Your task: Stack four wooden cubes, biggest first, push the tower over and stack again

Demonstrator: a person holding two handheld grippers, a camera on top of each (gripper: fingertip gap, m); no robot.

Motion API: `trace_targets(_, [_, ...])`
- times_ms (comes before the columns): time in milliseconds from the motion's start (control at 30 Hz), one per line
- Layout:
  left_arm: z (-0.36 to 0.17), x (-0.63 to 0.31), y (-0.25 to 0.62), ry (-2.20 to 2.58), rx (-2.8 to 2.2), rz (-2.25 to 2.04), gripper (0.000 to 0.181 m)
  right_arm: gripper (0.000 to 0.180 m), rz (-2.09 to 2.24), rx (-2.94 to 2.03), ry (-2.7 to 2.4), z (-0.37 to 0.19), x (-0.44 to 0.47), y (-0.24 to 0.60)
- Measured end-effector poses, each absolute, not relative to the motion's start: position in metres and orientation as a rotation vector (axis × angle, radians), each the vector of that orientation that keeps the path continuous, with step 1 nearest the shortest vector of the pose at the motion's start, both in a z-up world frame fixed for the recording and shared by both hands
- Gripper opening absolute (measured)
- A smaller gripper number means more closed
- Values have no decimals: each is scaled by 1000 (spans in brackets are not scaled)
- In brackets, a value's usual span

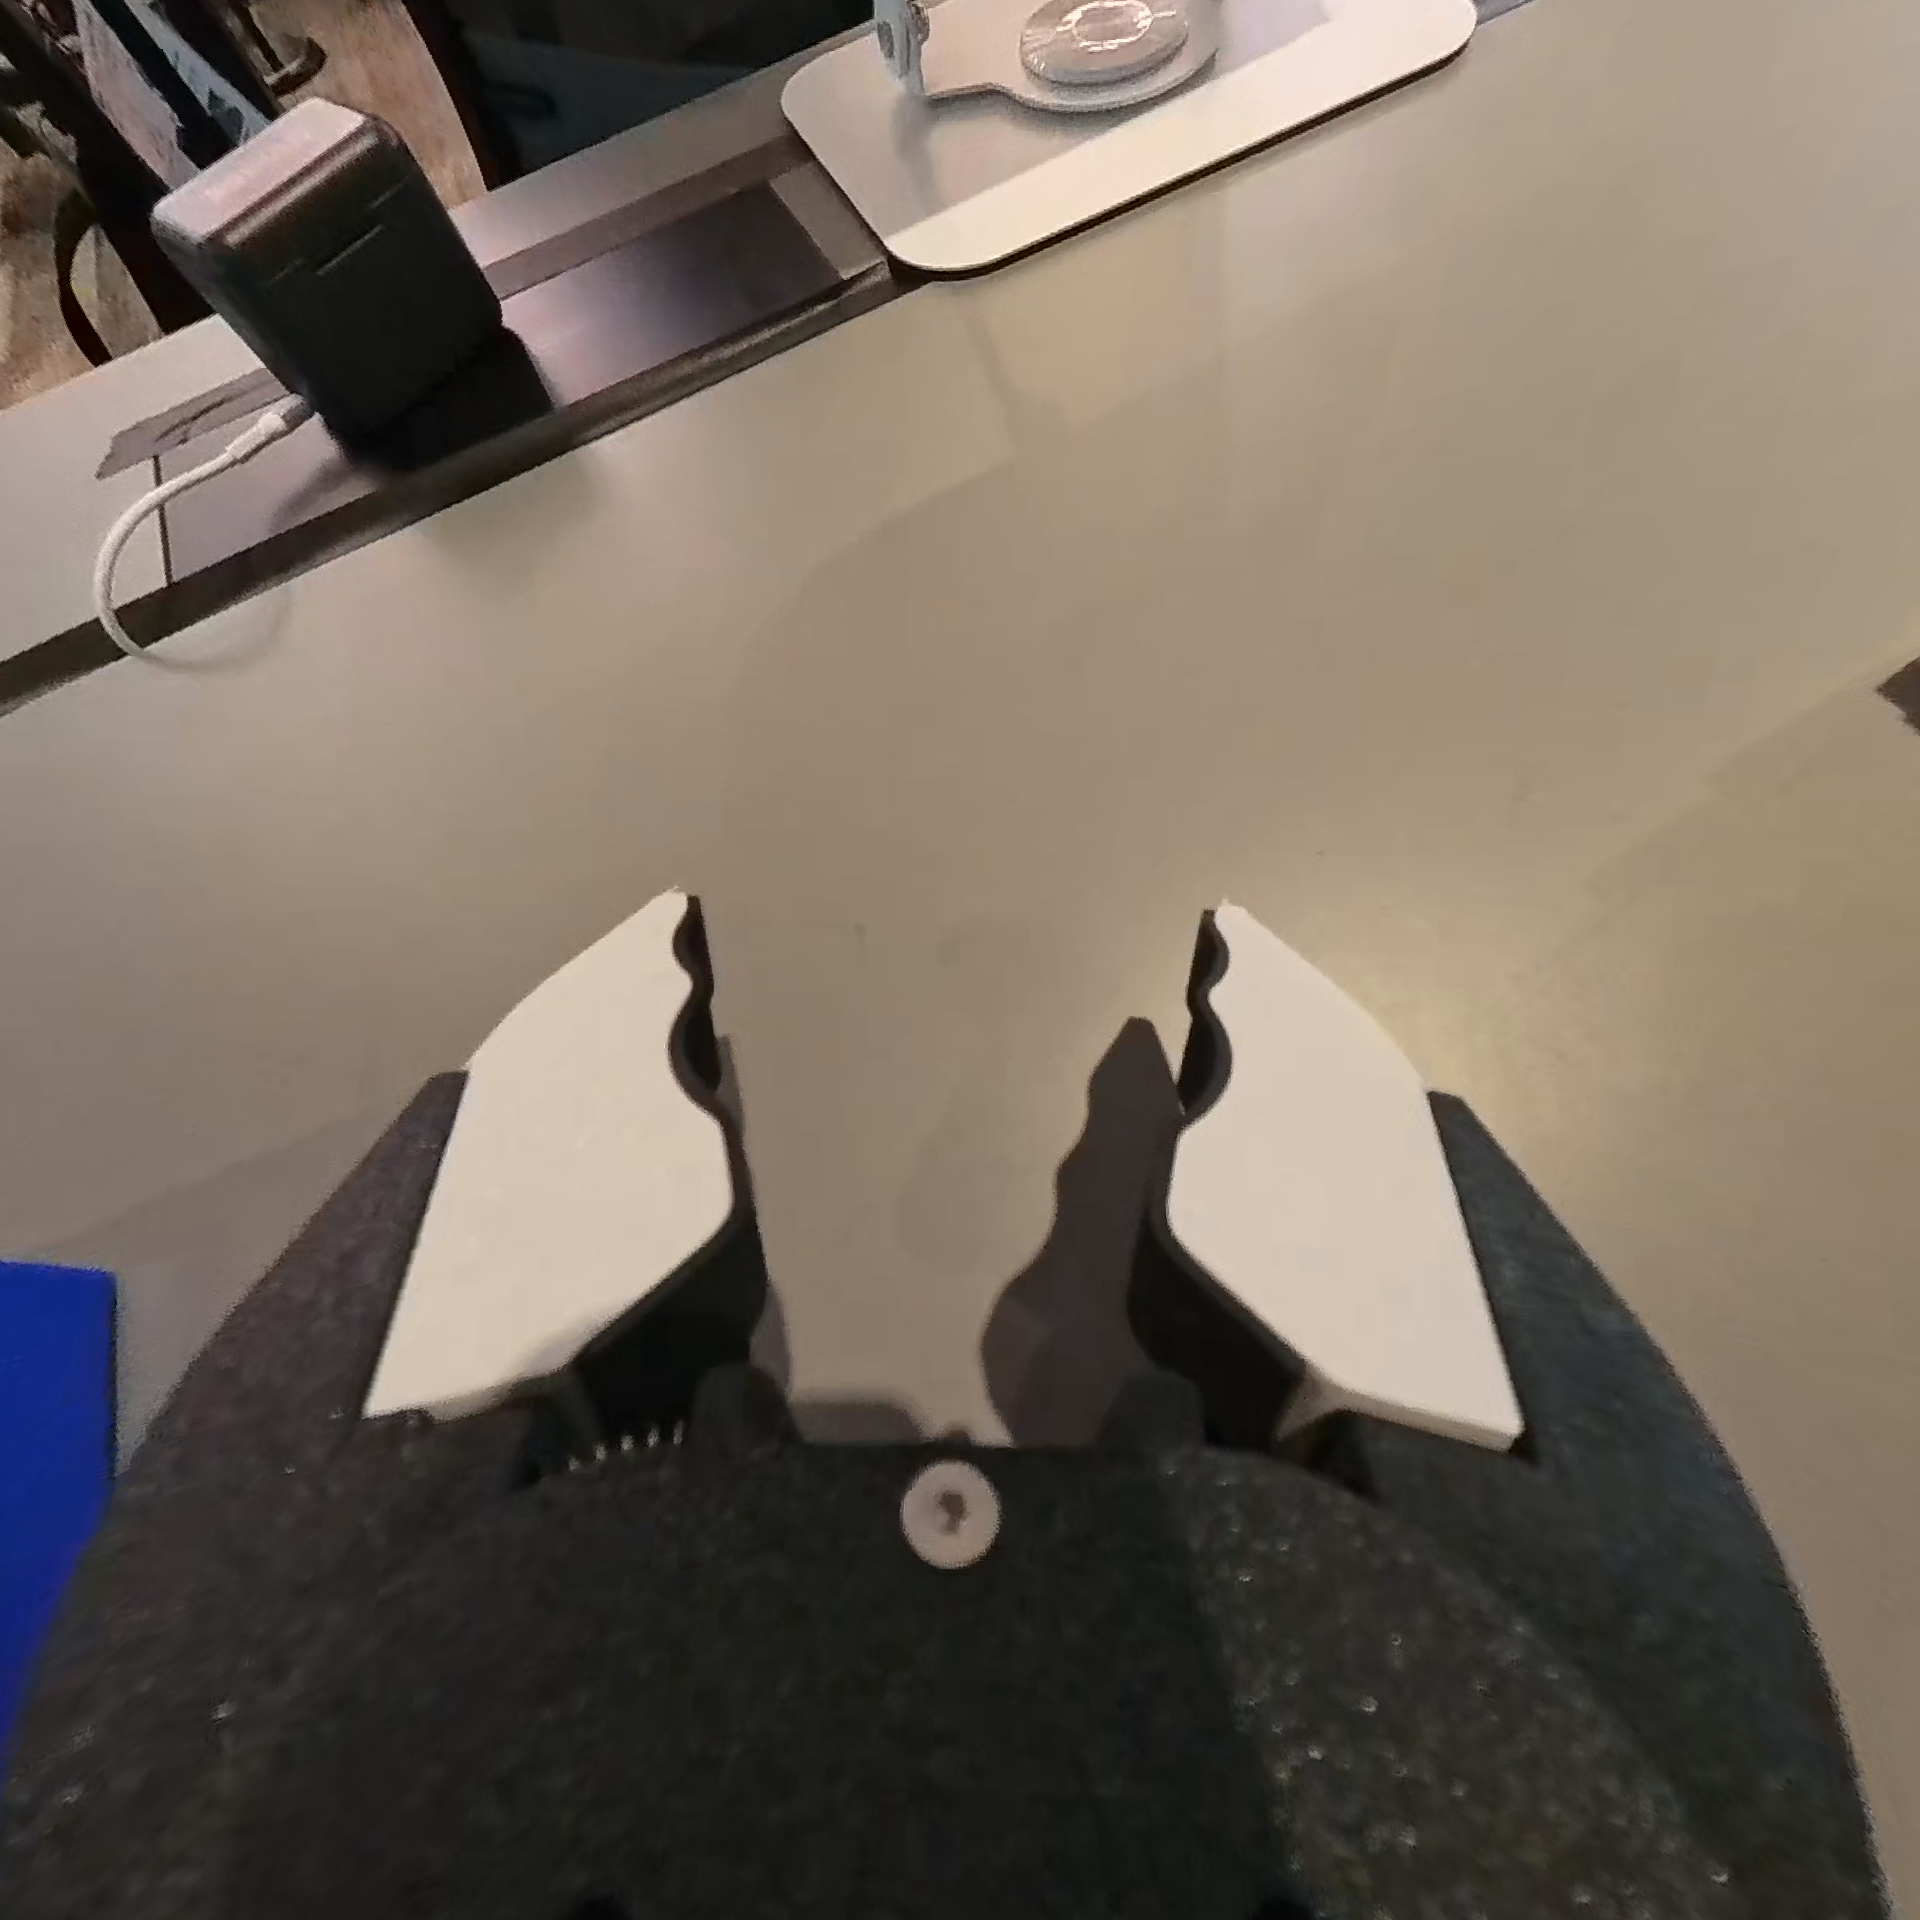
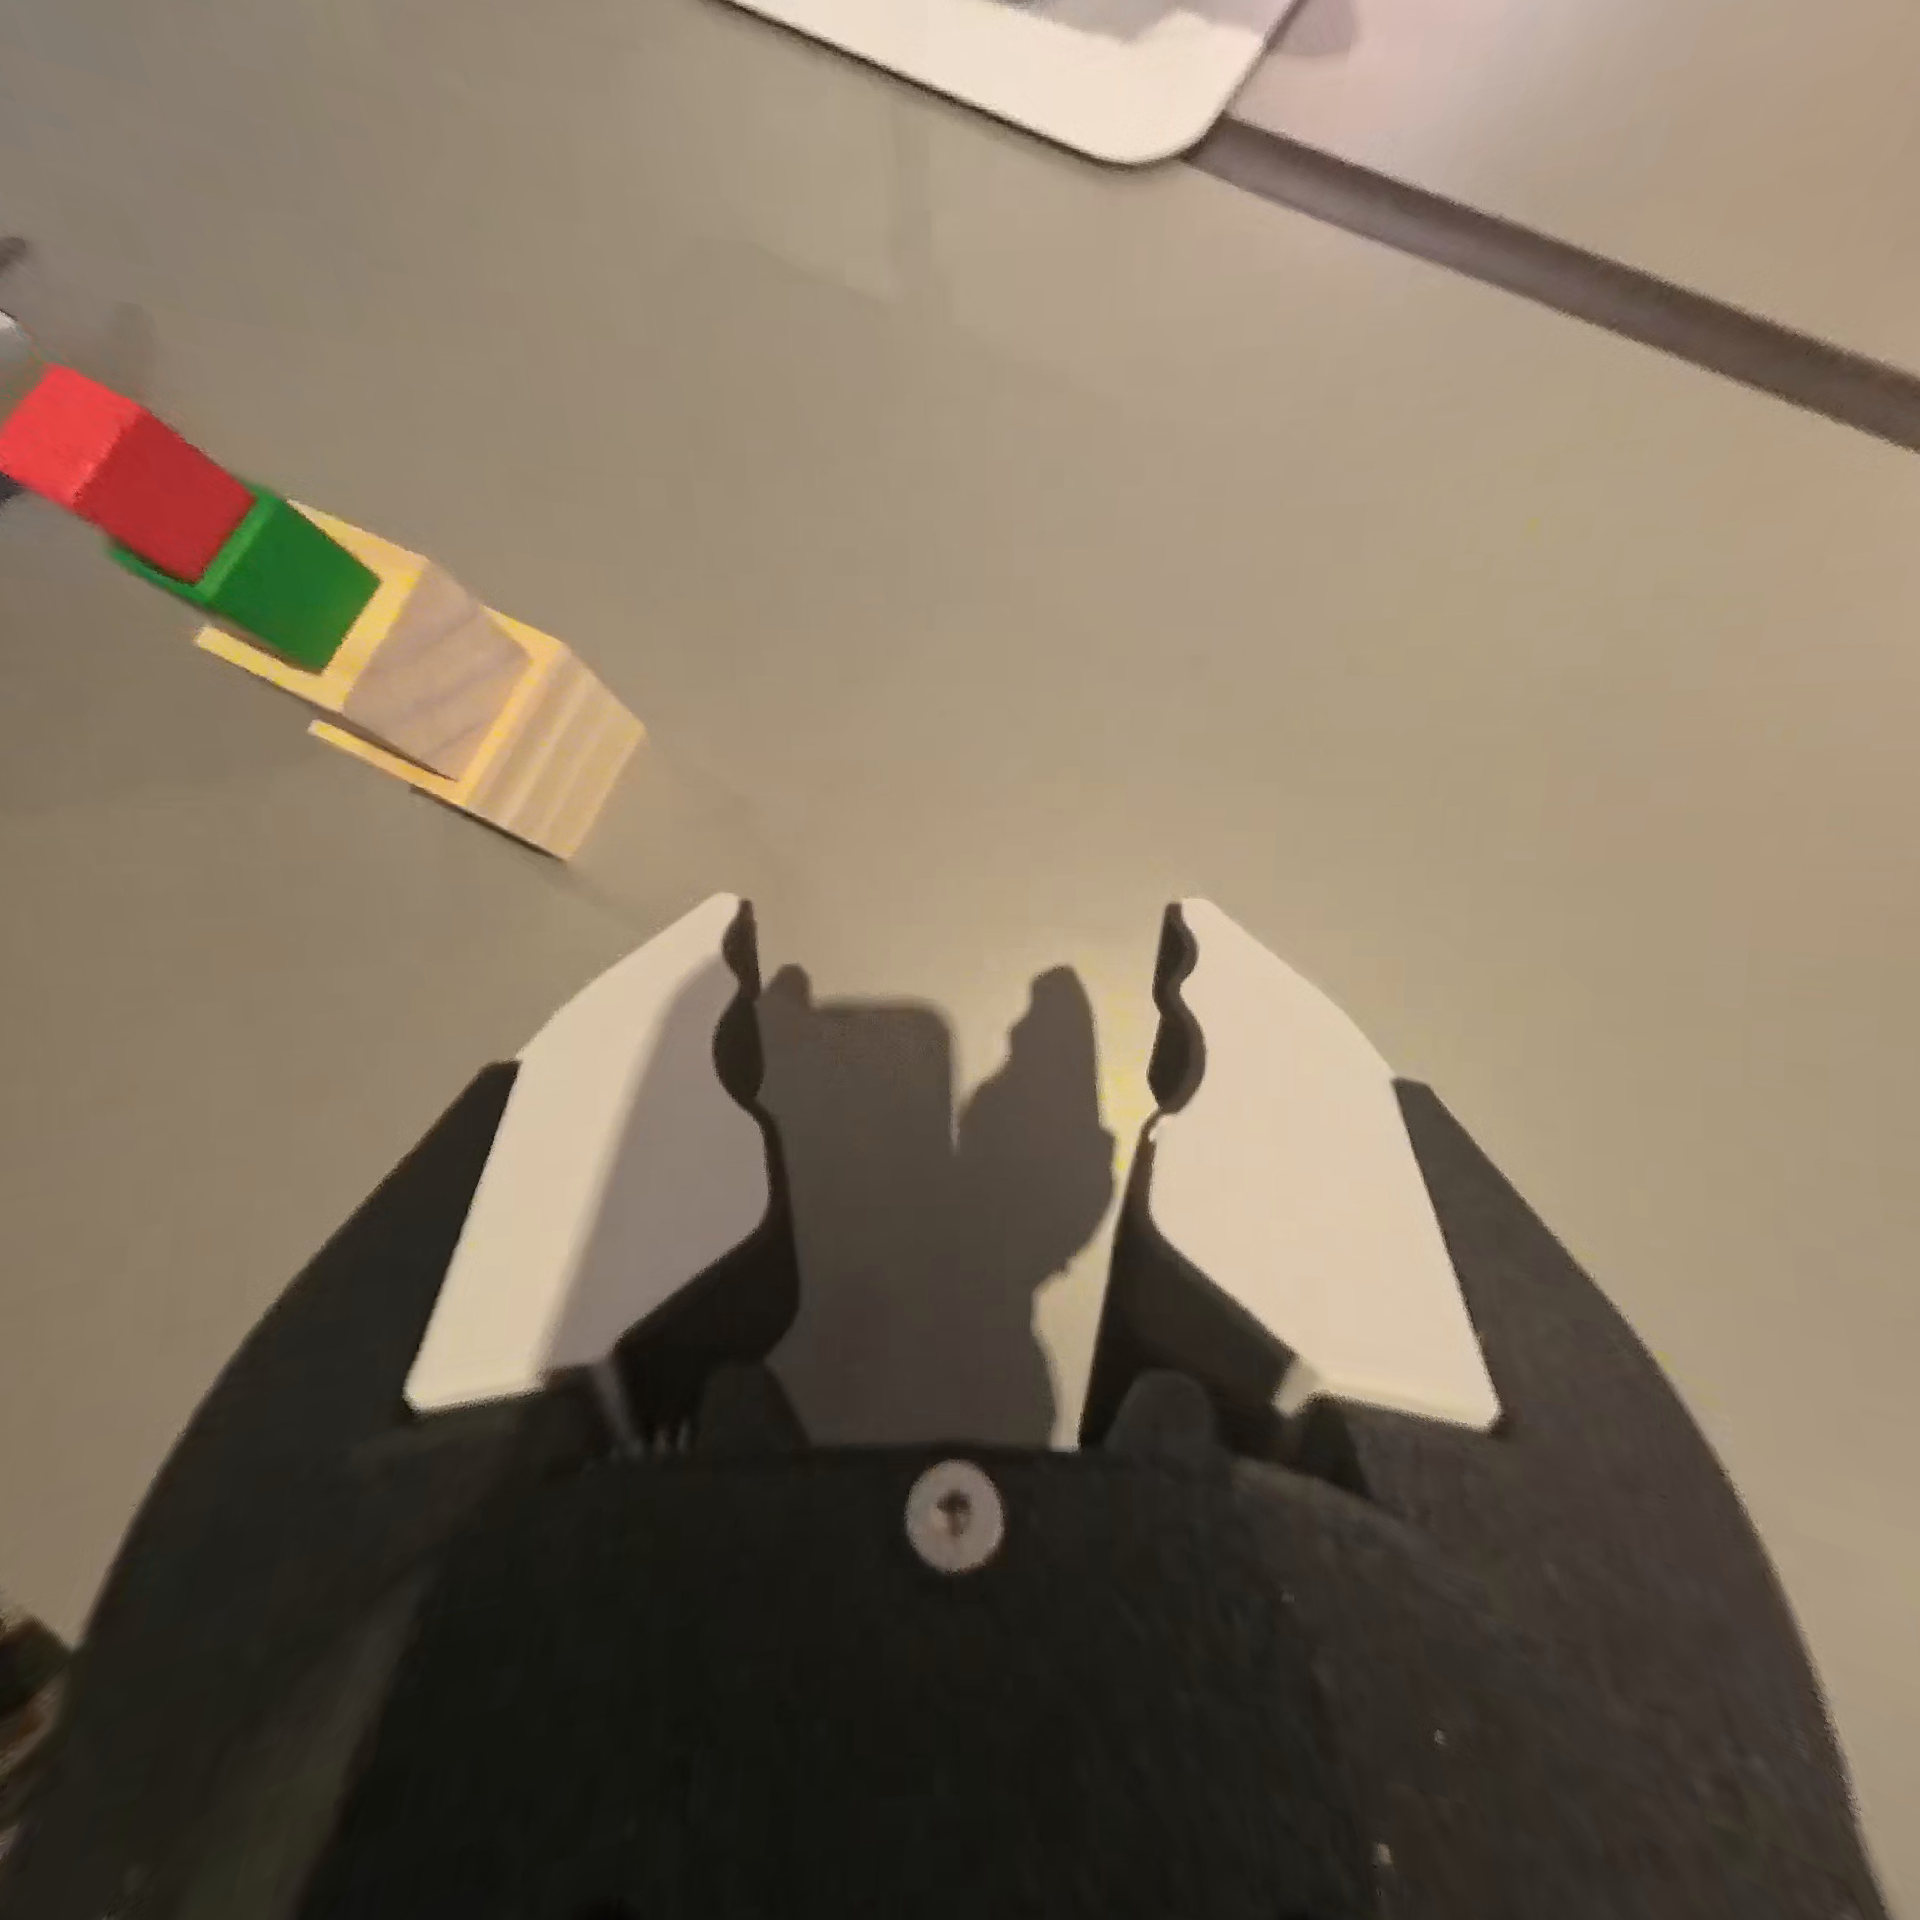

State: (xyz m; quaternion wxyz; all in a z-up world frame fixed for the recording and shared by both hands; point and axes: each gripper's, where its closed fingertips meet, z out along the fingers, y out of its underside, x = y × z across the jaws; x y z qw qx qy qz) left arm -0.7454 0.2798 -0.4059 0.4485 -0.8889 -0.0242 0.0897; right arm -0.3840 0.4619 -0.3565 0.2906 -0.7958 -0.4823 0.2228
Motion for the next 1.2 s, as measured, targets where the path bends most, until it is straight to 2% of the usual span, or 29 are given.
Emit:
trace_targets(33, [-406,-746,280,-61,-2200,218,88,74,564,-2160,-1277,-356,-382,463])
trace_targets(100, [-406,-746,279,-67,-2197,208,88,72,517,-2234,-1270,-358,-377,463])
trace_targets(167, [-406,-747,279,-72,-2192,202,88,57,509,-2301,-1272,-361,-375,460])
trace_targets(200, [-405,-747,279,-73,-2190,199,88,40,530,-2334,-1286,-362,-375,456])
trace_targets(233, [-405,-747,278,-74,-2188,194,88,11,573,-2368,-1307,-363,-376,450])
trace_targets(267, [-405,-747,278,-74,-2187,188,88,0,604,-2412,-1297,-364,-377,446])
trace_targets(633, [-399,-747,276,-74,-2170,164,88,0,587,-2724,-1125,-384,-404,424])
trace_targets(1200, [-396,-749,275,-74,-2158,159,88,0,745,-2595,-1443,-384,-524,357])
